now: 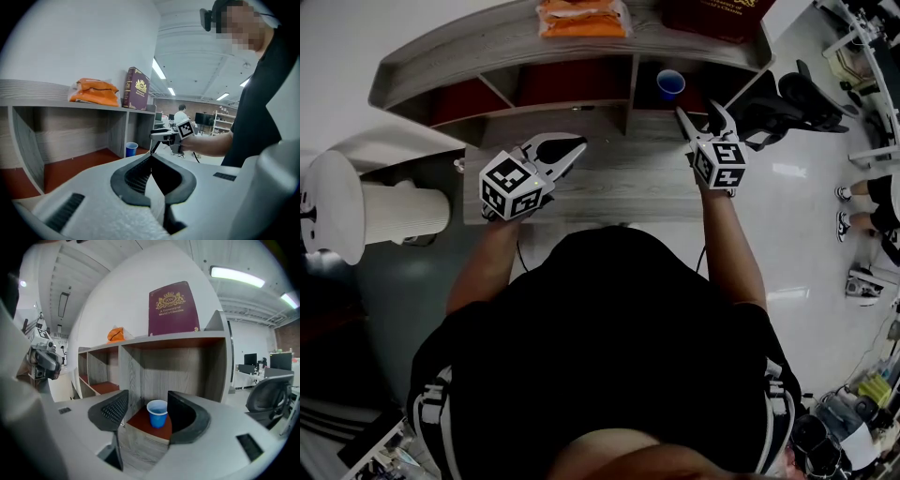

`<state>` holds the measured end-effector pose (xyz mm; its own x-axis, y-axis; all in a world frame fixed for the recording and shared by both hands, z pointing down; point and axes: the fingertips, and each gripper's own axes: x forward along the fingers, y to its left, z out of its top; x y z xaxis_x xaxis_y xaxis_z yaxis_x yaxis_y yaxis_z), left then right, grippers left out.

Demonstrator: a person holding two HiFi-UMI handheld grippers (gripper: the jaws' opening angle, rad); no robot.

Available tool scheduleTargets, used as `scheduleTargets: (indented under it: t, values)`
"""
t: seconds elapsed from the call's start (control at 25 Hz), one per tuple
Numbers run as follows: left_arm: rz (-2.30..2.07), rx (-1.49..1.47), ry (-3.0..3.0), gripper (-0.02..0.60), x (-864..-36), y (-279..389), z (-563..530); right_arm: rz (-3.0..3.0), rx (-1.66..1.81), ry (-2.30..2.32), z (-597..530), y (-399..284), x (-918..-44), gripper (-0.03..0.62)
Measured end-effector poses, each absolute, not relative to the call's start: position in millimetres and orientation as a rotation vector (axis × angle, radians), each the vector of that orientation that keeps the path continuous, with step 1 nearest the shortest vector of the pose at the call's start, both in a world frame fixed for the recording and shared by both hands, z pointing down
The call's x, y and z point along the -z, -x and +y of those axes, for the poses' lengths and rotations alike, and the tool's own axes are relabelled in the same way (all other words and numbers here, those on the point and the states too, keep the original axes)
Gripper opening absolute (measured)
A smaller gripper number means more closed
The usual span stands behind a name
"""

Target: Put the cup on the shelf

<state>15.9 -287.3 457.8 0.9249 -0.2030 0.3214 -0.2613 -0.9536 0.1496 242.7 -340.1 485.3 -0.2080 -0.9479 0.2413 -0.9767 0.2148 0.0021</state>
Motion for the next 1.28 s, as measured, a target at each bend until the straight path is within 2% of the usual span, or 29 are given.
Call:
scheduleTargets:
  t: [0.24, 0.4, 0.6, 0.88, 1.28]
  values:
    - [-0.318, -0.410, -2.915, 0.017, -450.9, -8.8, -280.0, -2.282, -0.206, -1.863, -324.2, -233.7, -454.2, 0.172]
    - [-0.317, -0.381, -2.915, 0.017, -451.3, -5.7, -274.9, -2.287, -0.192, -1.863, -310.0, -228.1, -440.1, 0.135]
    - [-0.329, -0.276, -2.952, 0.017, -436.1, -0.1, -269.4, -2.321, -0.186, -1.861, -290.6, -216.9, -422.6, 0.045]
    - [-0.306, -0.209, -2.922, 0.017, -427.4, 13.4, -259.1, -2.392, -0.168, -1.840, -262.9, -188.6, -397.7, 0.011]
    - [-0.325, -0.154, -2.902, 0.017, -421.4, 32.1, -245.7, -2.392, -0.039, -1.784, -229.3, -156.3, -373.7, 0.008]
